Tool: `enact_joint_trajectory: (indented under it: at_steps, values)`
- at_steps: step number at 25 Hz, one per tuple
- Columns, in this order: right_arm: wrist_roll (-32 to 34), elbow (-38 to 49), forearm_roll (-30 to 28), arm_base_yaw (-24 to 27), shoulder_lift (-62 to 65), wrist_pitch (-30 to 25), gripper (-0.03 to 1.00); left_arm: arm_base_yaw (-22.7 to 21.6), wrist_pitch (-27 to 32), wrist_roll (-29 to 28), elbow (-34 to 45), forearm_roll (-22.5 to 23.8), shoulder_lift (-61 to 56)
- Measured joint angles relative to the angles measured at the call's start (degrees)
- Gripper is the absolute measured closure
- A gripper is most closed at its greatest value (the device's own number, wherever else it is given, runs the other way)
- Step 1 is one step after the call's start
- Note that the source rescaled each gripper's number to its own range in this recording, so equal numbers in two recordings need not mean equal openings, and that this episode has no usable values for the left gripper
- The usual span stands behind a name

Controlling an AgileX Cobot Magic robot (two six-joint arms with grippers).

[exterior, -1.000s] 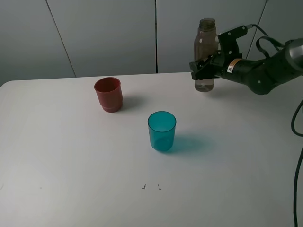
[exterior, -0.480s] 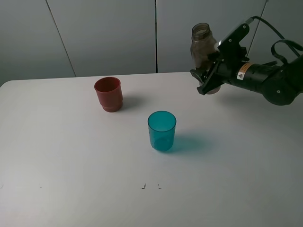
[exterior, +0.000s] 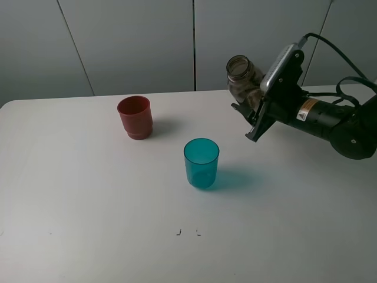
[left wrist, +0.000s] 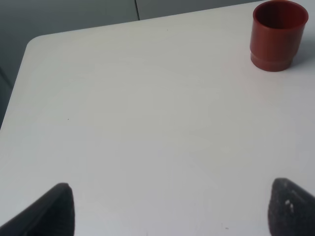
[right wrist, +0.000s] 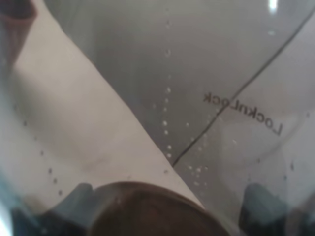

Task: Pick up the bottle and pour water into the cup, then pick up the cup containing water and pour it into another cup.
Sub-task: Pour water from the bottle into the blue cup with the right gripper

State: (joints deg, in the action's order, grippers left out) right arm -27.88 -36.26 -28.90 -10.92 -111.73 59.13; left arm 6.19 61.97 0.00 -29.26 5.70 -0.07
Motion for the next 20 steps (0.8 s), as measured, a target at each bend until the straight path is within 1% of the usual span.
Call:
enact_joint_trajectory:
  at_steps: [5,11,20]
  values:
    - [-8.8,0.0,3.9,-3.5,0.0,0.2,0.96,0.0,0.0,0.0,0.0,0.0,0.0]
    - [-18.8,0.0,7.3,-6.3,0.0,0.4,0.96,0.0,0.0,0.0,0.0,0.0,0.0]
    - [-29.5,0.0,11.3,-7.0,0.0,0.4,0.96,0.0,0.0,0.0,0.0,0.0,0.0]
